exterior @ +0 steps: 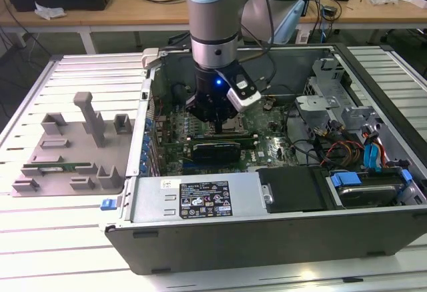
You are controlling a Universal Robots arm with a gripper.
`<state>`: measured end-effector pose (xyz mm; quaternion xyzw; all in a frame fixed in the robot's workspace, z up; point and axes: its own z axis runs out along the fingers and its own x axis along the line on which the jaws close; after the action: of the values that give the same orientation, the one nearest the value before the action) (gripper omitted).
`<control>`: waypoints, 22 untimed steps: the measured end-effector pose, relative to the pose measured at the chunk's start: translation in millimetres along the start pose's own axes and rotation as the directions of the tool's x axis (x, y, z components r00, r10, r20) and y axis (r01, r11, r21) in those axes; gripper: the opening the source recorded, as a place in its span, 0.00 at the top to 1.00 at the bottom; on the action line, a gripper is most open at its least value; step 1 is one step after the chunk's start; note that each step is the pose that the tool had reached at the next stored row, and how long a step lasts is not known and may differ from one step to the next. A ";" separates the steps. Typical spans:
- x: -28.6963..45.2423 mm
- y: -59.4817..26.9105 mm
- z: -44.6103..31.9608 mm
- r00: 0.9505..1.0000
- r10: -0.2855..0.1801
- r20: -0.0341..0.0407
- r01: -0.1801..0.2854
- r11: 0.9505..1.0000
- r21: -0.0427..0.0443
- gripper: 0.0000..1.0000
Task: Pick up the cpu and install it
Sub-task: 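Install the second cpu locking lever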
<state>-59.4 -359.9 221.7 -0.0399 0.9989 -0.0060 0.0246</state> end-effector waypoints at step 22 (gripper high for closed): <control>9.6 -19.4 7.2 0.997 0.071 0.004 -0.070 0.990 -0.120 0.89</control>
<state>-67.1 -380.0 214.2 -0.0061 0.9981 0.0549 0.0267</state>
